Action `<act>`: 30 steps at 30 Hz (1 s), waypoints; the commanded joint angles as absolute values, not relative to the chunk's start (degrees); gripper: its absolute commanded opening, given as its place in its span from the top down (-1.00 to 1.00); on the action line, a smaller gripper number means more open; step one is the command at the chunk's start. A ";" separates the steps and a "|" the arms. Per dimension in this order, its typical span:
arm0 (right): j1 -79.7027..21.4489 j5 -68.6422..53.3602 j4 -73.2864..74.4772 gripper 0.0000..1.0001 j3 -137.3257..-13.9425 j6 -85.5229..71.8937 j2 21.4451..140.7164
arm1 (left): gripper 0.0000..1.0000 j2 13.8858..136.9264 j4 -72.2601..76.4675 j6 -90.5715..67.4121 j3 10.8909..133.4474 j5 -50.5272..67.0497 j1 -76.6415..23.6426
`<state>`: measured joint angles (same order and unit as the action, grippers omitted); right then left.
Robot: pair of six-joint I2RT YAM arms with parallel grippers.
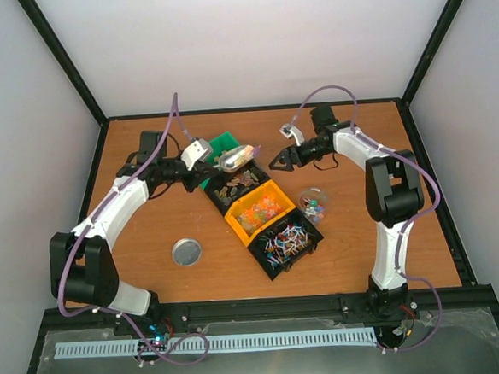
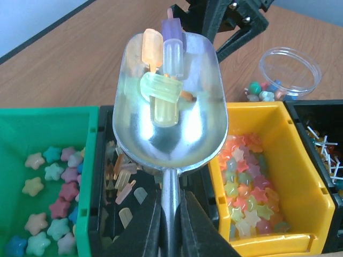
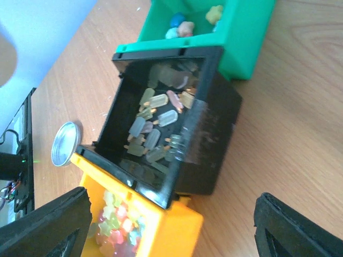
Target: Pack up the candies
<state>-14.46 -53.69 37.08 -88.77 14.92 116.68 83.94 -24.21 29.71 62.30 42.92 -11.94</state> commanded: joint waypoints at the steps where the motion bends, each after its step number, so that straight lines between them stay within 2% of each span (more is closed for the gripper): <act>1: -11.24 -55.35 34.07 -0.66 -86.71 13.74 113.41 | 0.99 82.30 -26.35 31.50 66.18 46.01 -14.40; 13: -5.15 -54.69 31.26 -0.74 -81.95 10.47 109.84 | 0.99 84.27 -36.57 40.52 70.17 46.04 -25.20; 30: -0.34 -54.08 27.06 -0.86 -74.23 8.17 106.02 | 0.98 102.80 -57.68 43.86 93.93 33.34 -36.15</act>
<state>-2.20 -53.93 29.36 -75.53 8.91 108.71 100.44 -51.07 41.45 88.95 36.53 -34.04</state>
